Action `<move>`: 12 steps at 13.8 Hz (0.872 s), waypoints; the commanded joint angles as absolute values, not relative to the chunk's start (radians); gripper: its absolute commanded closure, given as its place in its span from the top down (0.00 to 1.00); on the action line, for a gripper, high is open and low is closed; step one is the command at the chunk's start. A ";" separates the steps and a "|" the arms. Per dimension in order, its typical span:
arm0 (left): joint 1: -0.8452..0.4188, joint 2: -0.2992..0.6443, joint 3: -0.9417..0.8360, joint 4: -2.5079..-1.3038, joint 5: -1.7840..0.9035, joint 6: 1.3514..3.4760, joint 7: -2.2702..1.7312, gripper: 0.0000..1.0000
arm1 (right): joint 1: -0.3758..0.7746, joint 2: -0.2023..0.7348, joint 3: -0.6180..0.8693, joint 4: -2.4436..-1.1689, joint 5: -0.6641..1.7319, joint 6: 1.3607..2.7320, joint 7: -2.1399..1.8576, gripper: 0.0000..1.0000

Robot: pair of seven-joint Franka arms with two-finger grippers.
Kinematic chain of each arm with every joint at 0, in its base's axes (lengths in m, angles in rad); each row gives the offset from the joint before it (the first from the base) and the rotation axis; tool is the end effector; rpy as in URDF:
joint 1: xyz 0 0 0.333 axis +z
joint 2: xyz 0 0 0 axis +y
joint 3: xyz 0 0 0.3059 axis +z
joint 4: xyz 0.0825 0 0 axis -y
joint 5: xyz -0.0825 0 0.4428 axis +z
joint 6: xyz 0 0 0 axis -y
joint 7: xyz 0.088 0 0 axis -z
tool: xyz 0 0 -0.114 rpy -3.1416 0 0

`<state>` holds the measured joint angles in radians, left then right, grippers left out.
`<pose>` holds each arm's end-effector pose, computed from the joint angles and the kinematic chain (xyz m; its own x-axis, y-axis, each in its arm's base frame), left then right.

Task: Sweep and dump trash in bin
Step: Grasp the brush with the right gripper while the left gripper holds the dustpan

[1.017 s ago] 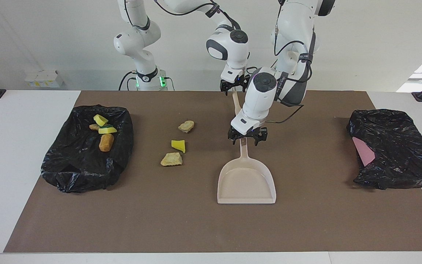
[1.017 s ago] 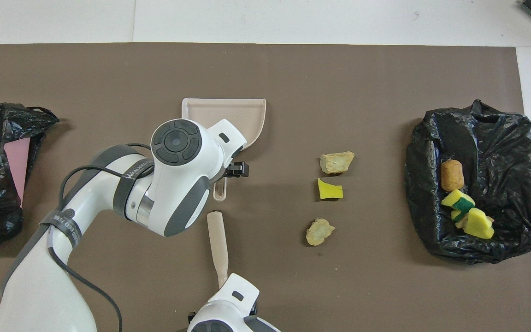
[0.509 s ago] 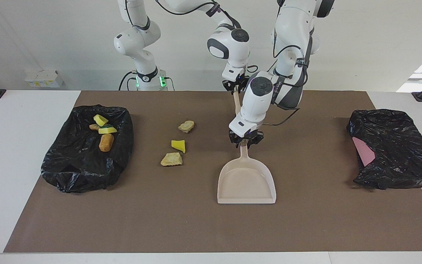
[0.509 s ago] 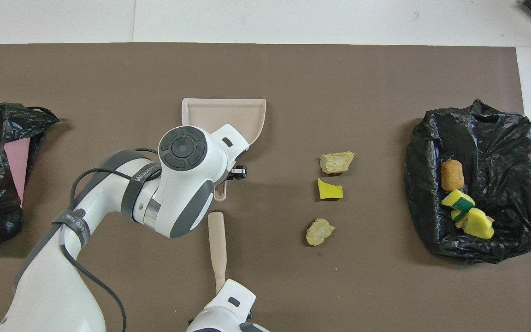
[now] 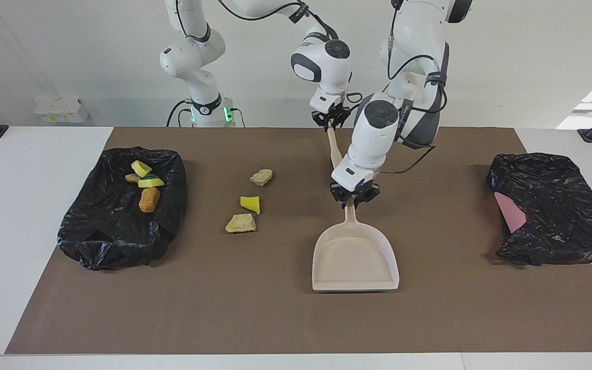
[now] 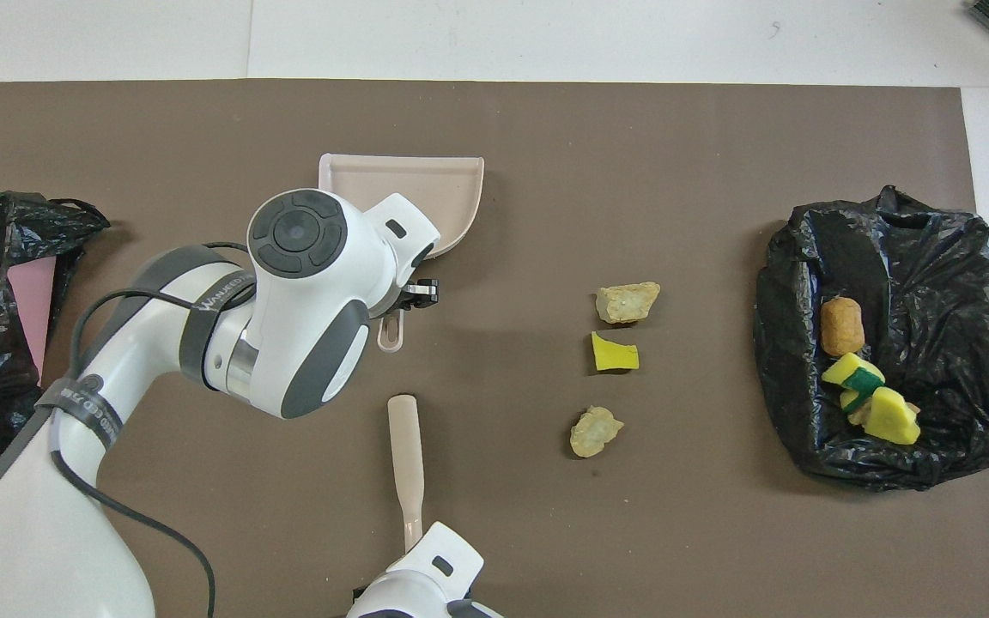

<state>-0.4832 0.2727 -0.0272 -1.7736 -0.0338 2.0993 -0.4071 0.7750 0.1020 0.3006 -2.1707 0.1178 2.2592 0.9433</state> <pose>0.5992 -0.3365 0.3669 0.9958 -0.0848 0.0336 -0.0865 -0.9947 0.0552 0.2774 0.5223 0.2938 0.9927 0.0584 -0.1057 0.0524 -0.9969 -0.0586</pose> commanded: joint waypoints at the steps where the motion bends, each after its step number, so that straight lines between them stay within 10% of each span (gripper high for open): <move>1: -0.422 0.230 -0.031 -1.744 -0.026 2.001 -0.301 0.00 | 0.741 0.032 0.296 -2.175 0.127 2.227 1.059 0.00; 12: -0.337 0.279 -0.026 -1.572 -0.039 1.783 0.455 0.00 | 0.568 -0.124 0.301 -2.232 0.133 1.950 1.481 0.00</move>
<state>-0.3232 0.2745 -0.0279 -1.5992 -0.0638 1.8055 0.3327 0.6090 -0.1103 0.2908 -2.1983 0.1178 1.9485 1.4080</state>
